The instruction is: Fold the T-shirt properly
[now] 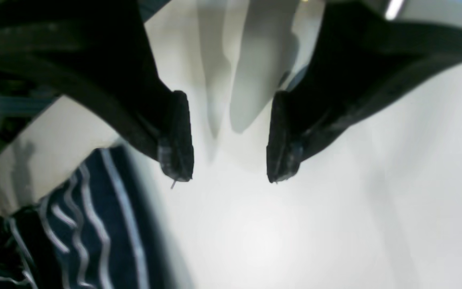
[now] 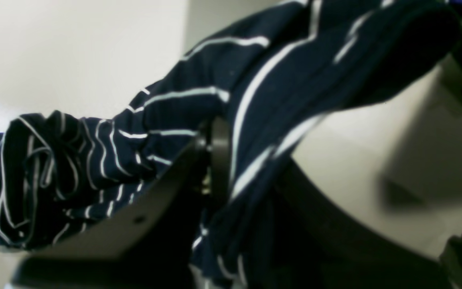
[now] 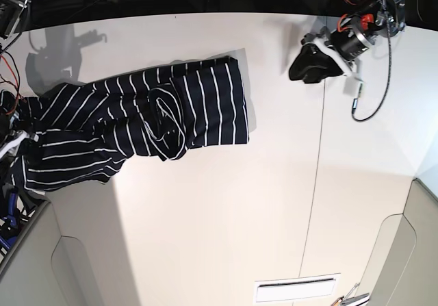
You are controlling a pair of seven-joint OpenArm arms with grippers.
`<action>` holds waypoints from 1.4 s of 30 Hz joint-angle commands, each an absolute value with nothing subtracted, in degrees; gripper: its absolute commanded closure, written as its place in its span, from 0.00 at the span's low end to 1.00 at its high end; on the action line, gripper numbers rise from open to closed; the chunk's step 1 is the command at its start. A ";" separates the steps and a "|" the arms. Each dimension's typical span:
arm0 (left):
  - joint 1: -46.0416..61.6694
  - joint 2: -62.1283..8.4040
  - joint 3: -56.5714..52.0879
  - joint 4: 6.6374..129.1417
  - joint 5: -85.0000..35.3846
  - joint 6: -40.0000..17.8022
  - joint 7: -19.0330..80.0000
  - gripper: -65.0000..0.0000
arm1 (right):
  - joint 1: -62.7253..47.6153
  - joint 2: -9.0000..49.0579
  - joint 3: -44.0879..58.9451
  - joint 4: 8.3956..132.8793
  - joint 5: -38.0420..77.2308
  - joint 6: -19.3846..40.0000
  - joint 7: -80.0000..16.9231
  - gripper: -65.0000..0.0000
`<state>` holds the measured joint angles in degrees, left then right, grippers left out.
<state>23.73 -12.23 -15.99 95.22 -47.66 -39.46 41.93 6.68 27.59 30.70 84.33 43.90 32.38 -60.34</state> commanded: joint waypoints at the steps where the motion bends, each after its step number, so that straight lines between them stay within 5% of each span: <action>1: 22.90 -12.19 -15.18 95.92 -47.86 -40.00 40.88 0.50 | 7.90 27.75 31.11 86.89 45.12 32.75 -59.02 1.00; 9: 20.14 -9.06 -8.56 95.81 -41.65 -40.00 39.62 0.50 | 7.38 15.44 29.80 102.41 39.79 31.66 -62.57 1.00; 21: 17.30 -7.44 -2.20 90.19 -34.76 -39.59 34.48 0.50 | 5.17 -0.19 11.94 104.20 29.95 30.98 -60.40 1.00; 29: 15.55 -7.49 -2.22 88.51 -34.89 -39.62 34.50 0.50 | 4.91 -2.72 0.12 97.95 25.47 30.22 -59.29 1.00; 30: 15.53 -7.49 -2.22 88.51 -34.89 -39.62 34.48 0.50 | 4.91 -2.72 -1.45 96.99 25.43 30.22 -59.13 0.97; 33: 15.53 -7.46 -2.22 88.51 -34.94 -39.62 34.48 0.50 | 4.93 -2.70 -6.37 94.91 23.33 30.20 -57.49 0.58; 35: 15.53 -7.49 -2.22 88.51 -35.42 -39.62 34.50 0.50 | 4.93 -2.70 -9.58 94.30 20.23 30.20 -55.48 0.44; 42: 15.57 -7.49 -3.57 88.60 -41.45 -40.00 37.30 0.50 | 6.22 -2.70 -18.13 94.32 15.90 30.20 -55.11 0.43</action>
<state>15.55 -7.29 -3.38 88.09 -41.80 -39.94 36.95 5.10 -2.37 -18.13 93.36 15.14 30.02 -56.40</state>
